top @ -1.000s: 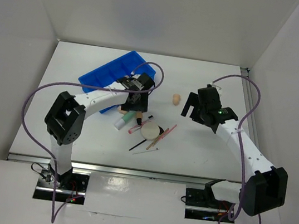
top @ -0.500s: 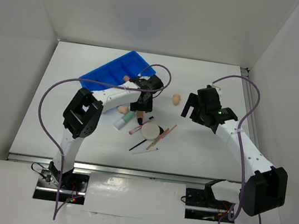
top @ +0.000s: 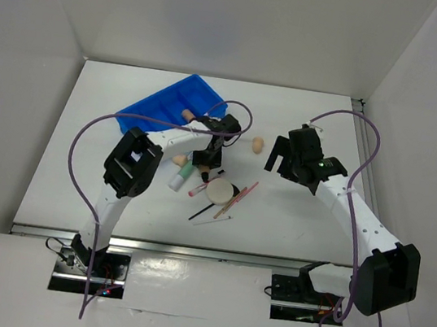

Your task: Organize the makeup

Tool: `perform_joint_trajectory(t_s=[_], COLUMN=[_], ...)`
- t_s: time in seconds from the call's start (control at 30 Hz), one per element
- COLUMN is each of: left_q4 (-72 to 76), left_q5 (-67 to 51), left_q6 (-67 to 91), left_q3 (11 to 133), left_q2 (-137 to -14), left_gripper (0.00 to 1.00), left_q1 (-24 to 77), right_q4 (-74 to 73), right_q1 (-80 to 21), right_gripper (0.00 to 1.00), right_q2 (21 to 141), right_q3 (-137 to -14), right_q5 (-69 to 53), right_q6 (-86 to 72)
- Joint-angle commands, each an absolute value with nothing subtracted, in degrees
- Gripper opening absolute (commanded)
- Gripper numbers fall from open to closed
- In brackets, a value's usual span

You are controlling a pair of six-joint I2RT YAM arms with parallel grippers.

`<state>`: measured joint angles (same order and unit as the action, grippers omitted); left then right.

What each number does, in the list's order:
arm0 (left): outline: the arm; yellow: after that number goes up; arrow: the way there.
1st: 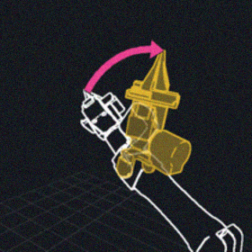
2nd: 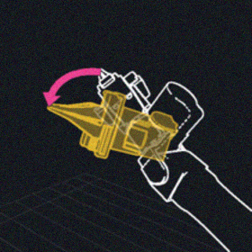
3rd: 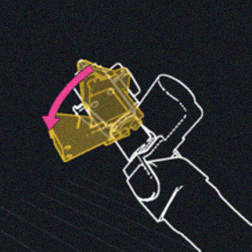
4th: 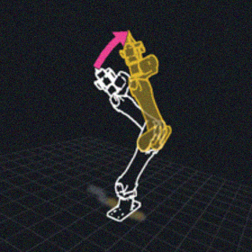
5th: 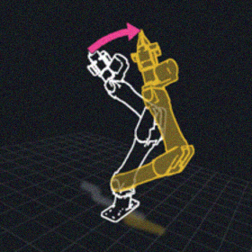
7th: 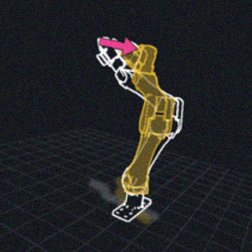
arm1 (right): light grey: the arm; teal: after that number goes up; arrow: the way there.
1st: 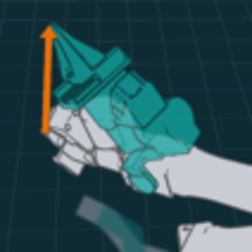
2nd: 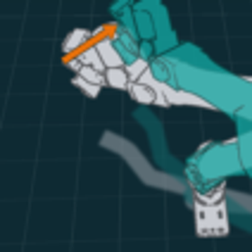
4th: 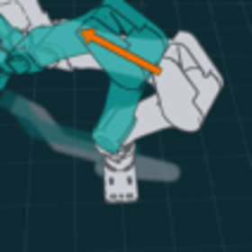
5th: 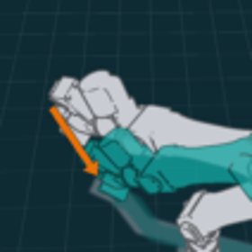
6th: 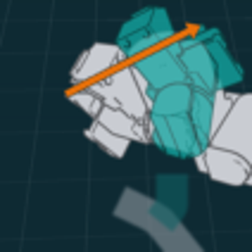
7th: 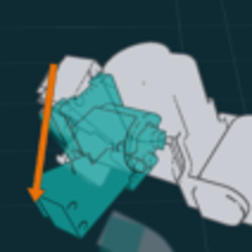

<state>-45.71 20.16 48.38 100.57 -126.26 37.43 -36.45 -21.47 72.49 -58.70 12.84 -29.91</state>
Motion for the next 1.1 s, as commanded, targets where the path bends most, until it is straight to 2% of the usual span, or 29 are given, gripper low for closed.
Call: perform_joint_trajectory(t_s=[0.0,0.03,0.17,0.2,0.37,0.63,0.87,1.07], left_q4=[-46.67,-46.67,-47.81,-47.81,-48.43,-45.79,-46.49,-43.24], left_q5=[20.48,19.87,19.86,19.86,18.72,7.04,5.28,3.96], left_q6=[47.91,47.9,47.37,46.68,43.25,40.43,42.98,46.14], left_q3=[102.91,102.92,104.06,104.06,107.22,117.23,130.77,132.89], left_q2=[-126.83,-126.83,-123.85,-122.97,-116.81,-118.21,-128.84,-134.47], left_gripper=[0.54,0.44,0.25,0.17,0.0,0.0,0.0,0.0], left_q1=[37.62,37.62,37.62,37.62,36.92,24.8,15.83,13.01], right_q4=[-34.98,-34.98,-34.98,-34.98,-34.98,-34.98,-35.51,-35.51], right_q1=[-21.18,-21.18,-21.18,-21.18,-21.18,-21.18,-20.65,-20.65], right_gripper=[1.0,1.0,1.0,1.0,1.0,1.0,1.0,1.0], right_q2=[71.46,71.46,71.46,71.46,71.98,71.98,71.98,73.04], right_q3=[-59.24,-59.76,-59.77,-59.77,-59.77,-60.82,-60.82,-61.34], right_q5=[13.54,13.54,14.06,14.06,14.06,14.68,14.68,15.73], right_q6=[-29.53,-29.53,-29.53,-29.53,-29.53,-29.0,-28.48,-28.48])
